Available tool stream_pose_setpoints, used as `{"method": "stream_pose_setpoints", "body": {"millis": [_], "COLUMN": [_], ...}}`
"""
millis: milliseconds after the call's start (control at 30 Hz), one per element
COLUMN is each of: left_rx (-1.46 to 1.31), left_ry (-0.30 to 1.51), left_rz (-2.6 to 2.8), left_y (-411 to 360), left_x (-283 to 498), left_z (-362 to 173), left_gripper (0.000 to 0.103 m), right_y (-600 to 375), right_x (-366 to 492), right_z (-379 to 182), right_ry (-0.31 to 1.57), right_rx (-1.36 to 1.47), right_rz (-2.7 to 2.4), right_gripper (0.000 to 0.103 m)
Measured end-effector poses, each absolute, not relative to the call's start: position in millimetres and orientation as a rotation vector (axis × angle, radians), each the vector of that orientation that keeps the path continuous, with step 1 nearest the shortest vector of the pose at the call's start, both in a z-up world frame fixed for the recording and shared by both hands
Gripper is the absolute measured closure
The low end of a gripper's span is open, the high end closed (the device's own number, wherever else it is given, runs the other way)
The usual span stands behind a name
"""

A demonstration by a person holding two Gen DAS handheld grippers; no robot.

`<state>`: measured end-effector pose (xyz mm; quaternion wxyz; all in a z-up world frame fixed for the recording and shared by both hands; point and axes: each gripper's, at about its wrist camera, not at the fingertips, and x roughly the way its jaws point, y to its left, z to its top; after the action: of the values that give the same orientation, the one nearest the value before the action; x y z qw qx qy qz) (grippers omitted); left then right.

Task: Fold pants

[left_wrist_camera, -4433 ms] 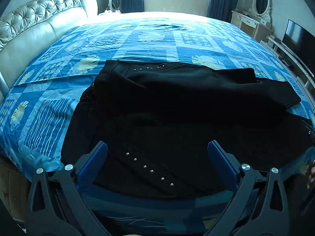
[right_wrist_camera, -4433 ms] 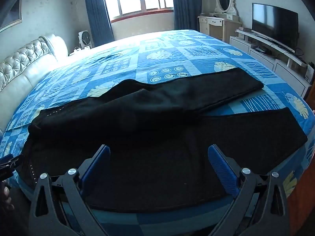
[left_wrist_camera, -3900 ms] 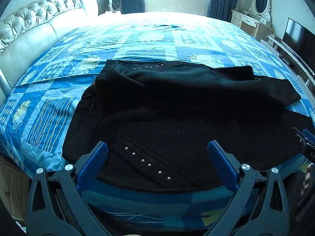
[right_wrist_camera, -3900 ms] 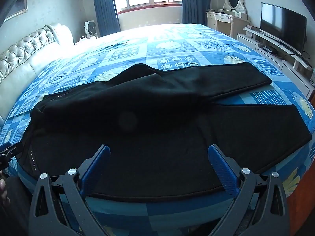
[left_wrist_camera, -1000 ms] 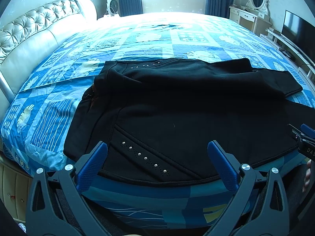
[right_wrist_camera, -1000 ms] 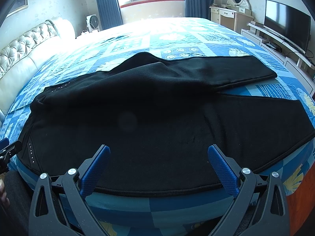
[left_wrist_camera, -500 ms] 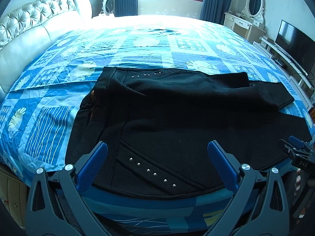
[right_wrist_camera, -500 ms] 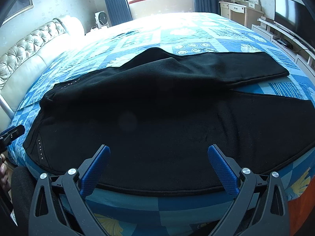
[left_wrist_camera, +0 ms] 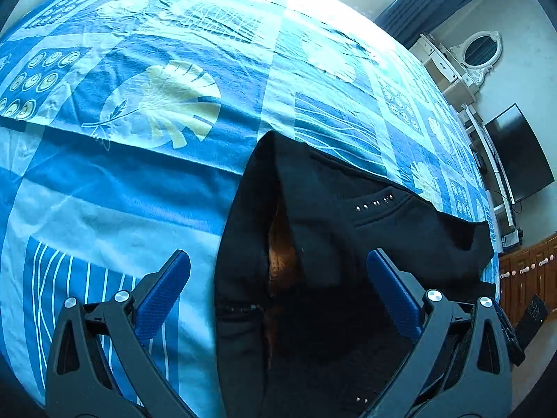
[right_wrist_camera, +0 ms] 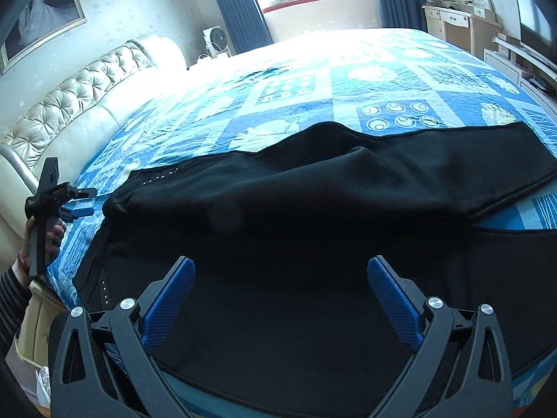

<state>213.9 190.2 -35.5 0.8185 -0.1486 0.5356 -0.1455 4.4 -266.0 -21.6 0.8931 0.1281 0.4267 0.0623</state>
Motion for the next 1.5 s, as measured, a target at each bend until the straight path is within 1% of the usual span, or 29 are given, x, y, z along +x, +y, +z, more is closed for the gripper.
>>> {"method": "stream_pose_setpoints", "body": {"millis": [200, 300, 467, 533, 633, 700, 867, 967, 1033, 1067, 1100, 1133, 1167, 1200, 1233, 1267, 1300, 1367, 1400, 1433, 1467, 1500], "left_rx": [-0.31, -0.226, -0.082, -0.083, -0.115, -0.081, -0.048, 0.013, -0.008, -0.037, -0.071, -0.107, -0.132, -0.133, -0.118, -0.11, -0.114, -0.085, -0.079, -0.081, -0.088, -0.078], "left_ry": [1.204, 1.223, 1.198, 1.2, 1.204, 1.213, 1.208, 1.207, 1.207, 1.211, 1.215, 1.216, 1.212, 1.209, 1.207, 1.219, 1.231, 1.239, 1.248, 1.255, 1.255, 1.241], "left_rz": [-0.37, -0.407, -0.449, -0.466, -0.51, -0.509, -0.556, -0.584, -0.602, -0.602, -0.601, -0.599, -0.591, -0.563, -0.514, -0.475, -0.477, -0.505, -0.52, -0.539, -0.554, -0.548], "left_y": [178, 164, 148, 148, 150, 146, 136, 132, 136, 139, 141, 142, 143, 143, 143, 144, 145, 144, 143, 143, 142, 141], "left_x": [271, 282, 286, 289, 293, 297, 301, 299, 301, 304, 308, 311, 314, 317, 319, 323, 324, 324, 323, 322, 320, 319], "left_z": [-63, -73, -77, -77, -74, -74, -74, -77, -77, -77, -77, -76, -76, -75, -75, -76, -76, -74, -73, -72, -69, -64], "left_gripper": [0.002, 0.002, 0.002, 0.002, 0.002, 0.003, 0.003, 0.003, 0.003, 0.003, 0.003, 0.004, 0.008, 0.022, 0.032, 0.047, 0.051, 0.067, 0.078, 0.086, 0.096, 0.096], "right_y": [-259, -260, -259, -250, -239, -239, -246, -246, -247, -249, -250, -252, -254, -255, -257, -260, -261, -263, -264, -265, -265, -265], "right_x": [49, 77, 139, 168, 201, 217, 227, 223, 221, 220, 222, 224, 225, 224, 224, 224, 223, 220, 219, 218, 217, 216], "right_z": [-25, -25, -27, -35, -49, -59, -79, -79, -77, -78, -80, -82, -82, -81, -79, -76, -73, -67, -64, -61, -57, -53], "right_ry": [0.915, 0.931, 0.982, 1.041, 1.114, 1.178, 1.331, 1.351, 1.361, 1.373, 1.396, 1.408, 1.404, 1.399, 1.394, 1.388, 1.381, 1.359, 1.348, 1.339, 1.326, 1.311], "right_rx": [0.226, 0.201, 0.174, 0.099, -0.087, -0.154, -0.257, -0.288, -0.254, -0.236, -0.232, -0.235, -0.226, -0.226, -0.222, -0.213, -0.213, -0.217, -0.217, -0.222, -0.228, -0.231], "right_rz": [0.185, 0.249, 0.368, 0.405, 0.394, 0.397, 0.43, 0.456, 0.485, 0.493, 0.483, 0.458, 0.455, 0.454, 0.446, 0.442, 0.441, 0.437, 0.434, 0.43, 0.423, 0.413], "right_gripper": [0.004, 0.004, 0.004, 0.004, 0.004, 0.004, 0.005, 0.005, 0.007, 0.018, 0.05, 0.057, 0.059, 0.064, 0.068, 0.07, 0.074, 0.077, 0.078, 0.079, 0.079, 0.079]}}
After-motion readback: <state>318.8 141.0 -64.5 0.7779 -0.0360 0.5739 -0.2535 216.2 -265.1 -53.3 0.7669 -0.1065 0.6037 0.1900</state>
